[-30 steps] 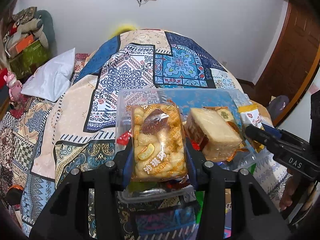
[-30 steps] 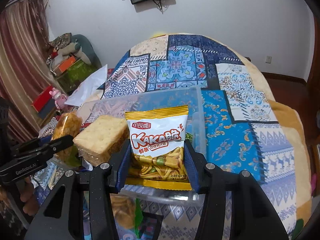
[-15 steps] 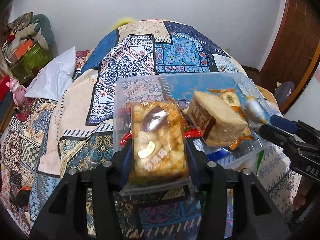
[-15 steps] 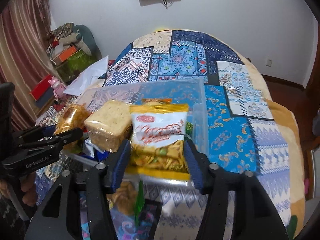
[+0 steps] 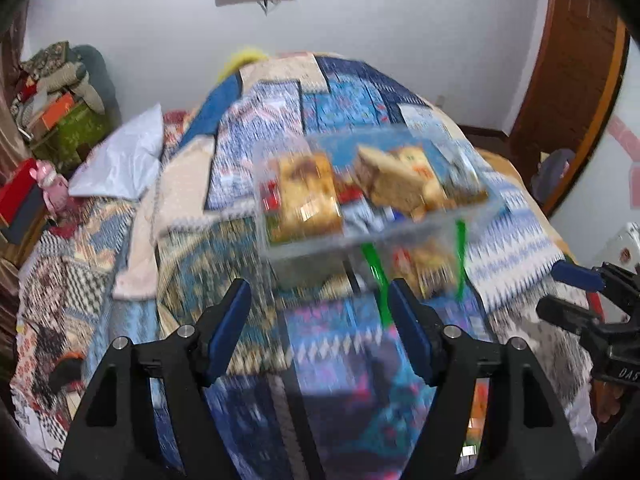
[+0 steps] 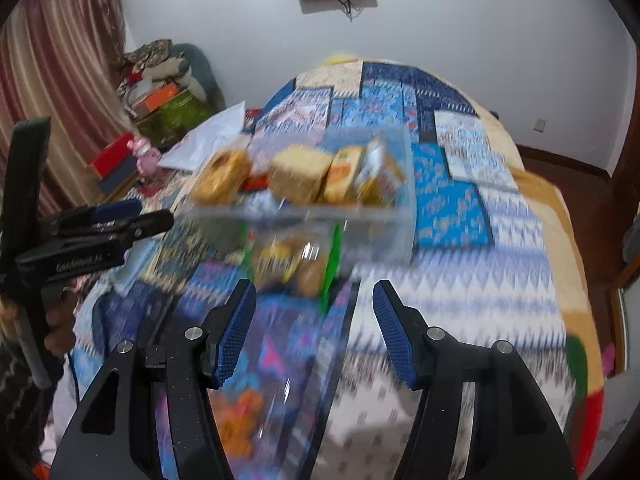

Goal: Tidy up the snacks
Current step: 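Grasp the orange meat-floss bag with the right gripper while the left grasps the green-clipped biscuit bag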

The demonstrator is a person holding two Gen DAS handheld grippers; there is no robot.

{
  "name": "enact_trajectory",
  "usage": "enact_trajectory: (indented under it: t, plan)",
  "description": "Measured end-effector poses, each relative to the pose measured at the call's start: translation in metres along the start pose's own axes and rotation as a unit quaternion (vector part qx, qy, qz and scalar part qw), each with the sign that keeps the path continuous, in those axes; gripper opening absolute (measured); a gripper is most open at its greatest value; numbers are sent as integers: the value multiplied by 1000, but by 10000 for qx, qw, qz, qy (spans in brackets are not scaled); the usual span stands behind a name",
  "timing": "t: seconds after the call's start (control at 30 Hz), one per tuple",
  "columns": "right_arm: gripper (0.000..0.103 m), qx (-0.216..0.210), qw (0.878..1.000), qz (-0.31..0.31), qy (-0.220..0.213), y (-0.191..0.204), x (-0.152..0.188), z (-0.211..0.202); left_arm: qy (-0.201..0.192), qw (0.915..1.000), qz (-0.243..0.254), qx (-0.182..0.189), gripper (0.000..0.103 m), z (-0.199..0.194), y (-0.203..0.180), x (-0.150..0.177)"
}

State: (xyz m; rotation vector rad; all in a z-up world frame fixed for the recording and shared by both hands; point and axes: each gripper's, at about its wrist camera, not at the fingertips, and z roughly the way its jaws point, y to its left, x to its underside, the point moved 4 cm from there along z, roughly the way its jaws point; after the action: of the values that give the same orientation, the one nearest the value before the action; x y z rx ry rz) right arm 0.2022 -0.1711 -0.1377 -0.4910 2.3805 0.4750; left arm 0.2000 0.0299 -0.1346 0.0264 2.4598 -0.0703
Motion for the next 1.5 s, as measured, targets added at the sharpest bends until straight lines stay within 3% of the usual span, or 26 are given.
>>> enact_trajectory:
  t: [0.2,0.43,0.87,1.13,1.33,1.5]
  plan:
    - [57,-88,9988,136,466,11,58,-6,574,9981,95,181,71,20,-17,53]
    - [57,-152,9947,-7,1019,28,104,6,774,9964,271,206,71,31,-31,83]
    - [57,330,9966,173,732,15,70,25,794,9933,516,655,71,6,-48,103]
    - [57,-74,9972,600,430,24,54,9,450,9978,184,456,71,-13,-24,92]
    - [57,-235,9950,673,699,50,57,39,382,9987,40,349,71,-15,-6,89]
    - [57,-373,9910,950,871,50,60,60,346,9989,-27,321,71,-13,1,88]
